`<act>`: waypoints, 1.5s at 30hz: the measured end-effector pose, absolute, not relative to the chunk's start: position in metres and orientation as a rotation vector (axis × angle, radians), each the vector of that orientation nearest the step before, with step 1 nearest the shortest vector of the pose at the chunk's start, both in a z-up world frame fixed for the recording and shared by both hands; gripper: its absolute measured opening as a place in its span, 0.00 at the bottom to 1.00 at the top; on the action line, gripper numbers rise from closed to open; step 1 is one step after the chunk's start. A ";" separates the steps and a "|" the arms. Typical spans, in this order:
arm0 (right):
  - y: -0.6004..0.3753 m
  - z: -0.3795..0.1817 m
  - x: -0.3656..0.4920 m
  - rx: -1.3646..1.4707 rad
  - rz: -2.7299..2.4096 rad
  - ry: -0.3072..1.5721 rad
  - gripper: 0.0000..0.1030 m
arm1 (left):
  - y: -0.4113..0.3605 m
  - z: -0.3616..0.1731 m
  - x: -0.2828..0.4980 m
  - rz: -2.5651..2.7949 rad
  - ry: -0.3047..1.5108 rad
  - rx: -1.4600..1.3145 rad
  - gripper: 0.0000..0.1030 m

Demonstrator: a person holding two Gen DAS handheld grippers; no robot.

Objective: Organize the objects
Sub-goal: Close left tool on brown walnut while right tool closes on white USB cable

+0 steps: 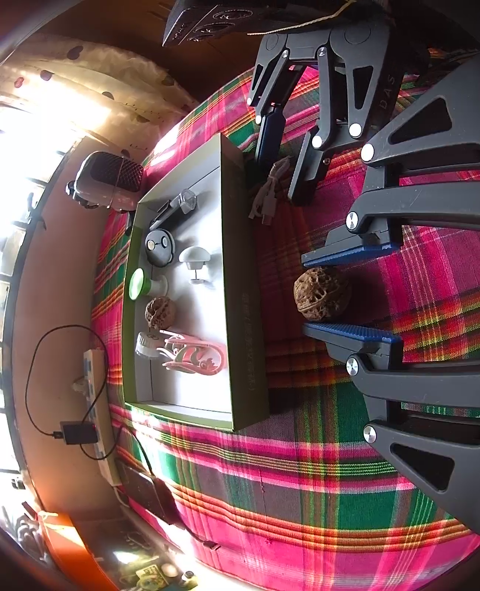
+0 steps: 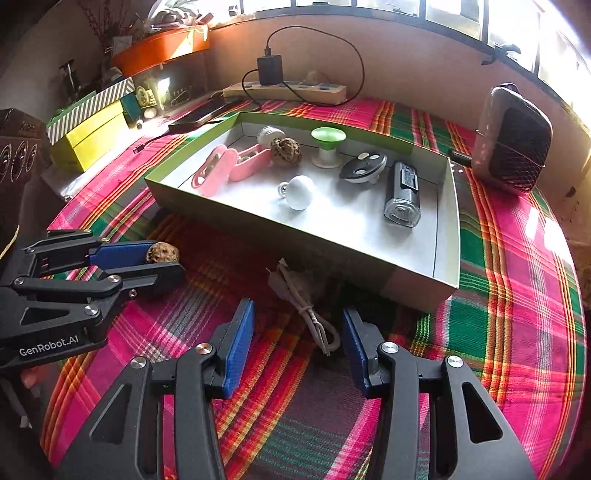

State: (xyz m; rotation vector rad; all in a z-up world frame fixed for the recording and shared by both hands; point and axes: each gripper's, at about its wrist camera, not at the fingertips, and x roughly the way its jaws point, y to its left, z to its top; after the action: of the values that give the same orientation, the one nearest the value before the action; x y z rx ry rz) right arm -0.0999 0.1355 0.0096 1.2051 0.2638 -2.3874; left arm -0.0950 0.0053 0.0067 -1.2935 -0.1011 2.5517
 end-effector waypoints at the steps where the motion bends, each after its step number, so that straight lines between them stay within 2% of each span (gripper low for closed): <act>1: 0.135 0.010 -0.098 1.204 -2.372 0.259 0.46 | 0.005 0.007 -0.095 2.552 -0.100 -1.294 0.27; 21: 0.121 0.008 -0.101 1.195 -2.415 0.295 0.46 | 0.006 0.007 -0.095 2.554 -0.100 -1.292 0.27; 23: 0.122 0.008 -0.101 1.194 -2.417 0.293 0.43 | 0.006 0.007 -0.095 2.554 -0.100 -1.292 0.27; 25: 0.122 0.009 -0.101 1.191 -2.418 0.285 0.31 | 0.006 0.007 -0.094 2.554 -0.099 -1.291 0.27; 30: 0.122 0.009 -0.100 1.189 -2.420 0.283 0.19 | 0.006 0.007 -0.094 2.555 -0.096 -1.290 0.27; 45: 0.120 0.010 -0.098 1.190 -2.435 0.288 0.18 | 0.007 0.007 -0.093 2.558 -0.097 -1.289 0.27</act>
State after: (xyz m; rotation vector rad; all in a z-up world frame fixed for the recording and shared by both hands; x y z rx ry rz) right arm -0.0979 0.1199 0.0095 1.1901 0.2876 -2.4352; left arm -0.0929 0.0069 0.0065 -1.2889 -0.0973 2.5578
